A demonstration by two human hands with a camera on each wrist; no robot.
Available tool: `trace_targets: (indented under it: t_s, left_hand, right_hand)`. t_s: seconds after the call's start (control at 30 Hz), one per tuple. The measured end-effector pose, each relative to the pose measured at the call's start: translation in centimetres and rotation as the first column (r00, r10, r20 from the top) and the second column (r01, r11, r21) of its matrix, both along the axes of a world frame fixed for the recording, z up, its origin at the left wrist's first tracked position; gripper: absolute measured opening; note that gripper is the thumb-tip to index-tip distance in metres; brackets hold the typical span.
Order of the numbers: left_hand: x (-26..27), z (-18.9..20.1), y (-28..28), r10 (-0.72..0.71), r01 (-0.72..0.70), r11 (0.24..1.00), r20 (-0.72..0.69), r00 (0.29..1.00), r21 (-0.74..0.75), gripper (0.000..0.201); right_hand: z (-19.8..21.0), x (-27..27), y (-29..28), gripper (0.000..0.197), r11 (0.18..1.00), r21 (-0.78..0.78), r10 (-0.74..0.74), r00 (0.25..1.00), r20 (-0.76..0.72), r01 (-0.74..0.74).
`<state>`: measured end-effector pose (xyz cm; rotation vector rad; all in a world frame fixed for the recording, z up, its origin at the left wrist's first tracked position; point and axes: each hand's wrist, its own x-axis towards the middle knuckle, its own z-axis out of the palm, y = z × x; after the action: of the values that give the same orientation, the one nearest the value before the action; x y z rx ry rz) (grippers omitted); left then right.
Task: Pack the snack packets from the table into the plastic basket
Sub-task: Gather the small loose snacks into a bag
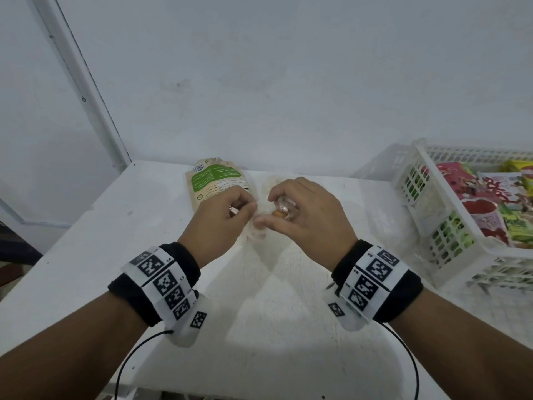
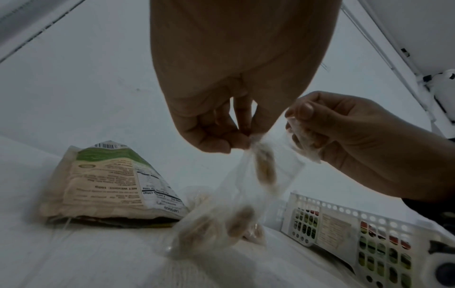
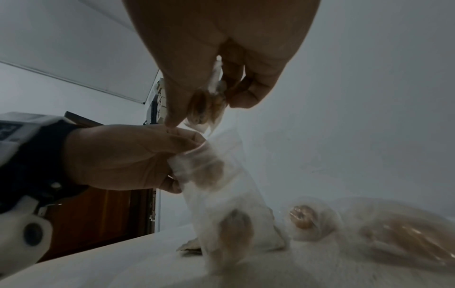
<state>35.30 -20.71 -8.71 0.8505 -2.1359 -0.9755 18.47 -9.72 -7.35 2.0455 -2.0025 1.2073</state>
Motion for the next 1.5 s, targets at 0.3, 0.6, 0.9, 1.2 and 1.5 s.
trace_targets:
  t_s: [0.3, 0.6, 0.9, 1.2, 1.5]
  left_hand:
    - [0.0, 0.1, 0.6, -0.025, 0.025, 1.000, 0.038, 0.999, -0.009, 0.011]
    - [0.0, -0.5, 0.0, 0.008, -0.008, 1.000, 0.000, 1.000, 0.024, 0.011]
    - [-0.2, -0.2, 0.3, -0.031, 0.031, 0.999, 0.011, 0.999, 0.017, 0.011]
    - [-0.2, -0.3, 0.3, -0.030, 0.030, 1.000, 0.036, 0.999, 0.005, 0.012]
    - [-0.5, 0.6, 1.2, -0.130, 0.123, 0.982, 0.041, 0.991, 0.143, 0.019]
  right_hand:
    - [-1.2, -0.1, -0.3, 0.034, 0.991, 0.064, 0.118, 0.992, -0.044, -0.115]
    - [-1.8, -0.6, -0.3, 0.019, 0.988, 0.021, 0.154, 0.966, -0.208, -0.153]
    - [-2.1, -0.7, -0.1, 0.031, 0.987, 0.132, 0.125, 0.954, -0.271, -0.092]
    - [-0.5, 0.5, 0.4, 0.013, 0.998, -0.023, 0.054, 0.998, 0.026, -0.053]
    - [-0.4, 1.3, -1.0, 0.024, 0.989, -0.136, 0.064, 0.993, 0.098, -0.050]
